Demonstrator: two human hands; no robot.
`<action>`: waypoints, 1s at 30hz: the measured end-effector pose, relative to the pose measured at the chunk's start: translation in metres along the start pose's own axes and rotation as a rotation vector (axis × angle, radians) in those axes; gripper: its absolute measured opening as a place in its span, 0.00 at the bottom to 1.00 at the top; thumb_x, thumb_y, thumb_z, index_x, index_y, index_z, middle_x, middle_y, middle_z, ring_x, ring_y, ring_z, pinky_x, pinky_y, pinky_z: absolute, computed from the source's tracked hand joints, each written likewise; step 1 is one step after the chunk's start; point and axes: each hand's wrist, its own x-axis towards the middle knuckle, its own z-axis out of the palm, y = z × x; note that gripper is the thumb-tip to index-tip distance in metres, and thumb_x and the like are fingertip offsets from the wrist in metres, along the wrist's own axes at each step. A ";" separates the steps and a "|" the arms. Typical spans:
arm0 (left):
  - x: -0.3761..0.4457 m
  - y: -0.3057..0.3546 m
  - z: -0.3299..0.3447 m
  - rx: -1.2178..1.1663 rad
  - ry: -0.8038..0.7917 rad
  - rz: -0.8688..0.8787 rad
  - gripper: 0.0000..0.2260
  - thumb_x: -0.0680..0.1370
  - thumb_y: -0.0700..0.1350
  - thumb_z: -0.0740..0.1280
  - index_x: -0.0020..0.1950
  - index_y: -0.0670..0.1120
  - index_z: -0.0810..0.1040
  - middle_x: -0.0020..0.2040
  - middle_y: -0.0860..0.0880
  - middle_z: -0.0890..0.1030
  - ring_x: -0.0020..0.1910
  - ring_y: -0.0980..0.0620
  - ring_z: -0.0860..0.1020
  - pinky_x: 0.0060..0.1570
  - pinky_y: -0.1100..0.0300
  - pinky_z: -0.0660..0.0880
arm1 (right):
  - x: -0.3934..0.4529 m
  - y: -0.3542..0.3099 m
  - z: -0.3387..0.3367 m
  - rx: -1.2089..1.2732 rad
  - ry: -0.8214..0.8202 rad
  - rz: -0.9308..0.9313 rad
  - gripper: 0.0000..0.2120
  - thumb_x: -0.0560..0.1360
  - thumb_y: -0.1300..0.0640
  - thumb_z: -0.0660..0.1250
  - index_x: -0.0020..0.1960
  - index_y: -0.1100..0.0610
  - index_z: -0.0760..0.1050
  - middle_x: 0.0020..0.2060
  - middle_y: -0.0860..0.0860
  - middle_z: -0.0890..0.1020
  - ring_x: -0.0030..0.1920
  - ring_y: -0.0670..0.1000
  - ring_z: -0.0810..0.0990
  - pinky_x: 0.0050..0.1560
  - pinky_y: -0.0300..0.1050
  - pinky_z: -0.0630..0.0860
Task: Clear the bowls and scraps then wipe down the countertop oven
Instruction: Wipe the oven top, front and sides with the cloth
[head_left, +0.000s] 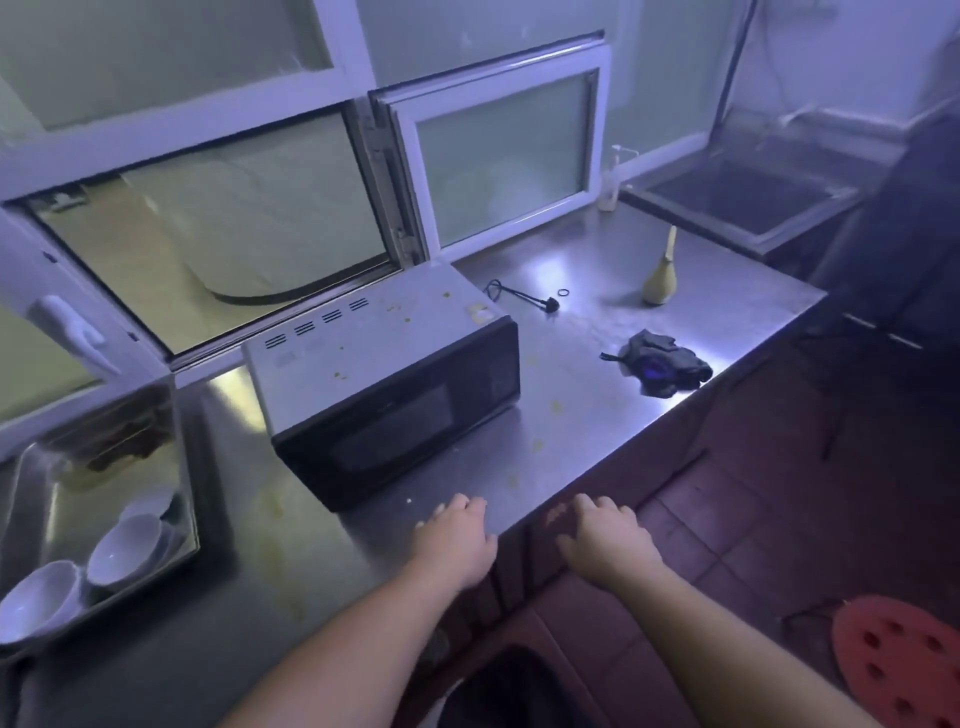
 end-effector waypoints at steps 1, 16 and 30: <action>0.005 0.007 -0.001 0.012 -0.005 0.017 0.21 0.81 0.57 0.60 0.73 0.53 0.68 0.69 0.50 0.71 0.69 0.45 0.71 0.63 0.46 0.72 | 0.000 0.007 -0.003 0.003 0.008 0.017 0.20 0.78 0.42 0.60 0.67 0.49 0.68 0.64 0.52 0.73 0.65 0.59 0.71 0.61 0.58 0.72; 0.145 0.074 -0.036 -0.123 -0.097 0.142 0.20 0.81 0.57 0.58 0.73 0.55 0.69 0.70 0.50 0.73 0.67 0.43 0.73 0.64 0.46 0.73 | 0.111 0.050 -0.078 -0.013 0.077 0.194 0.17 0.78 0.47 0.59 0.63 0.52 0.68 0.62 0.53 0.74 0.63 0.59 0.71 0.57 0.55 0.72; 0.264 0.102 -0.058 -0.196 -0.168 0.168 0.20 0.80 0.56 0.59 0.70 0.54 0.70 0.67 0.48 0.75 0.65 0.43 0.74 0.61 0.47 0.74 | 0.238 0.053 -0.138 -0.037 0.029 0.272 0.25 0.80 0.45 0.60 0.74 0.51 0.64 0.68 0.54 0.72 0.67 0.61 0.70 0.60 0.56 0.73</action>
